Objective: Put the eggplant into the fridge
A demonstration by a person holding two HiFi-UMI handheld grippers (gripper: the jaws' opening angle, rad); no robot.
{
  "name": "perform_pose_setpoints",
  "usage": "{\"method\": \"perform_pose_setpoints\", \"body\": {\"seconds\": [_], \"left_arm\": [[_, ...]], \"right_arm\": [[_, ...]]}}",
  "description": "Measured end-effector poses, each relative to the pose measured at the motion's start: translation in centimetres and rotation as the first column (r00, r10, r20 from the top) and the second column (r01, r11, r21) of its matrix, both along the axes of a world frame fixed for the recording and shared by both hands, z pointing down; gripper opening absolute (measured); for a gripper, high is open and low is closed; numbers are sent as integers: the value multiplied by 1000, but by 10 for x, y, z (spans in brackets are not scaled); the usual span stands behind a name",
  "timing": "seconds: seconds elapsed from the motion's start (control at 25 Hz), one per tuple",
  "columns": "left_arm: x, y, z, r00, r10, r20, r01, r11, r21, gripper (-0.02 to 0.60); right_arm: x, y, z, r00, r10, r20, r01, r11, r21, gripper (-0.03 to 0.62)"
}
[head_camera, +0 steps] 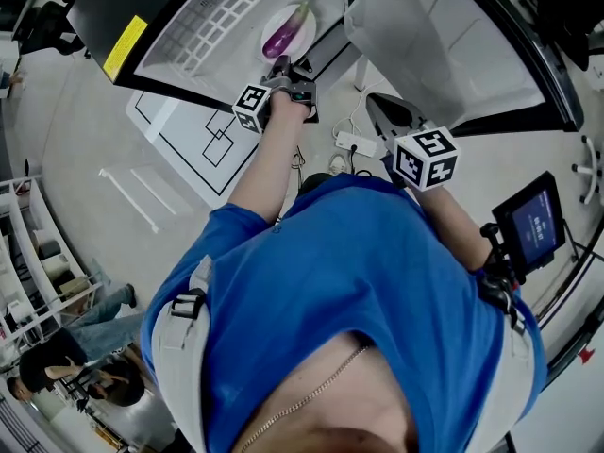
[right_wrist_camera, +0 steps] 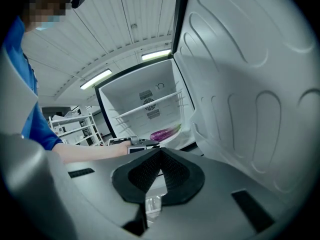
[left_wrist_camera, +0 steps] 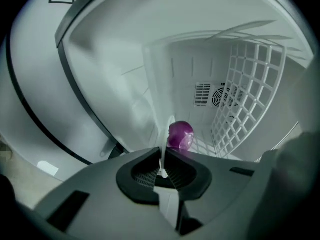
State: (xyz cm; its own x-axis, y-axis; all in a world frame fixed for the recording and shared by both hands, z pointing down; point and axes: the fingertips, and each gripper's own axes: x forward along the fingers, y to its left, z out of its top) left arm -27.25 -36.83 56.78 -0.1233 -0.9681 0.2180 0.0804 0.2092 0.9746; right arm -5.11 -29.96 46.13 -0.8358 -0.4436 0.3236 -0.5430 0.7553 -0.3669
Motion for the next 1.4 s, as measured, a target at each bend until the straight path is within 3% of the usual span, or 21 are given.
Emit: {"method": "perform_pose_setpoints", "body": {"seconds": [0.64, 1.08, 1.4], "left_arm": [[-37, -59, 26, 996, -89, -19, 88, 995, -46, 31], [-52, -80, 36, 993, -113, -32, 111, 991, -72, 31], [-60, -90, 39, 994, -105, 2, 105, 988, -113, 32]], "right_arm": [[11, -15, 3, 998, 62, -25, -62, 998, 3, 2], [22, -21, 9, 993, 114, -41, -114, 993, -5, 2], [28, -22, 8, 990, 135, -44, -135, 991, -4, 2]]}}
